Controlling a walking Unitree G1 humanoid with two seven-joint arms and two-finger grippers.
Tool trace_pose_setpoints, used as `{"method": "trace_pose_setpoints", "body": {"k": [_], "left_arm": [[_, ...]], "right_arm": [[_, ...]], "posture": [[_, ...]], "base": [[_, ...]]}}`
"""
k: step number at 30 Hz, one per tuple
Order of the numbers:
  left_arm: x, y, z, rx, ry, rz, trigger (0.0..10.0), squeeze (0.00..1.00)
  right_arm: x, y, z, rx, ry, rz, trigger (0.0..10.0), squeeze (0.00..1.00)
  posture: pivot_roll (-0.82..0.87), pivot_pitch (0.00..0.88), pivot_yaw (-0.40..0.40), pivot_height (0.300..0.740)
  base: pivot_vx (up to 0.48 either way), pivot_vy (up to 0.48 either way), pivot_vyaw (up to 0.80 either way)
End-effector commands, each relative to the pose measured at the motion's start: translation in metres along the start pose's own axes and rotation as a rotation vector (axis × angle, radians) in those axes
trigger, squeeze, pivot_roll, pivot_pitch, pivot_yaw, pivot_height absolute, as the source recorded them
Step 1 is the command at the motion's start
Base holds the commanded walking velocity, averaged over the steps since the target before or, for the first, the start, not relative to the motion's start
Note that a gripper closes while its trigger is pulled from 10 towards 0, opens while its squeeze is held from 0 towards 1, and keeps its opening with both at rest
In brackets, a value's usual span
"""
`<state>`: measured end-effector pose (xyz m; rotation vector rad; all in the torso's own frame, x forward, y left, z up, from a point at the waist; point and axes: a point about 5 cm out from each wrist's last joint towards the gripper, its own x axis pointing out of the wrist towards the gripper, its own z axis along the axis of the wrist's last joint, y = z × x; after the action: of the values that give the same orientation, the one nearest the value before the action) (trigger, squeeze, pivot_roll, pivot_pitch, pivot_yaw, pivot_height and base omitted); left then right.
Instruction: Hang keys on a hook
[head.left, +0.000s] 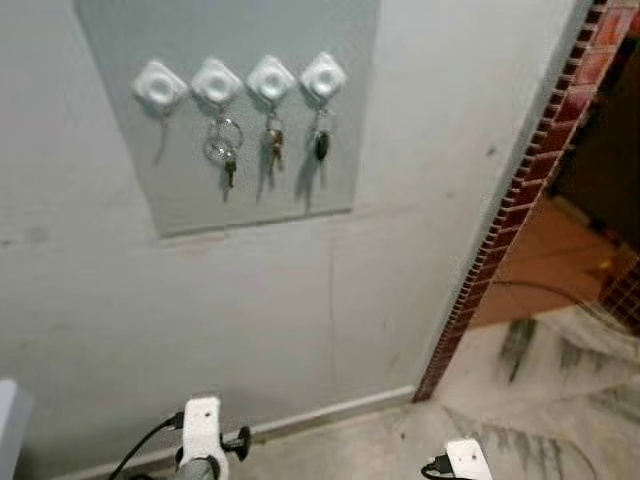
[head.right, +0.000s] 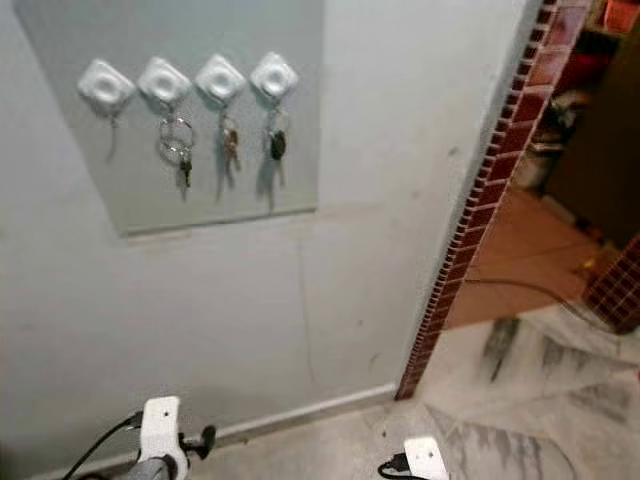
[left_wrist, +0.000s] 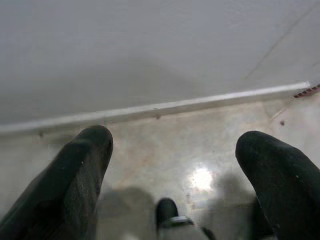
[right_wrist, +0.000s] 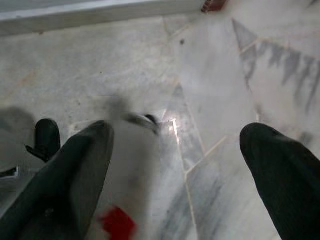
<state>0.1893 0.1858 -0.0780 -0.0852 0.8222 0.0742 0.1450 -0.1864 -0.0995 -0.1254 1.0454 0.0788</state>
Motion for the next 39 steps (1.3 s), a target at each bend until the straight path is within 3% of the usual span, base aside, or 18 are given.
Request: {"method": "trace_pose_setpoints", "body": {"k": [1, 24, 32, 36, 39], "left_arm": [[0.0022, -0.011, 0.0043, -0.009, -0.013, -0.02, 10.0, 0.0], [0.0016, -0.0089, 0.0025, -0.032, -0.009, -0.012, 10.0, 0.0], [0.0016, -0.011, 0.0022, 0.032, -0.004, -0.028, 10.0, 0.0], [0.0015, -0.0106, 0.0014, -0.025, -0.003, -0.023, 10.0, 0.0], [0.0017, -0.0102, 0.0021, -0.021, -0.003, -0.021, 10.0, 0.0]], "right_arm": [[-0.0005, -0.0054, 0.0002, 0.005, 0.0, -0.012, 10.0, 0.0], [-0.0007, -0.0043, -0.0018, 0.018, 0.004, -0.016, 10.0, 0.0], [-0.0006, -0.004, -0.0015, 0.019, 0.003, -0.015, 10.0, 0.0], [-0.0007, -0.0035, -0.002, 0.017, 0.005, -0.014, 10.0, 0.0], [-0.0006, -0.0032, -0.002, 0.014, 0.006, -0.013, 10.0, 0.0]], "posture": [[-0.04, 0.0, 0.023, 0.74], [-0.05, 0.0, 0.028, 0.74], [-0.05, 0.0, 0.029, 0.74], [-0.05, 0.0, 0.027, 0.74], [-0.05, 0.0, 0.027, 0.74]], "base": [[0.0, 0.0, -0.74], [0.0, 0.0, -0.74], [0.0, -0.278, -0.74], [0.0, -0.24, -0.74], [0.0, 0.0, -0.74]]}}
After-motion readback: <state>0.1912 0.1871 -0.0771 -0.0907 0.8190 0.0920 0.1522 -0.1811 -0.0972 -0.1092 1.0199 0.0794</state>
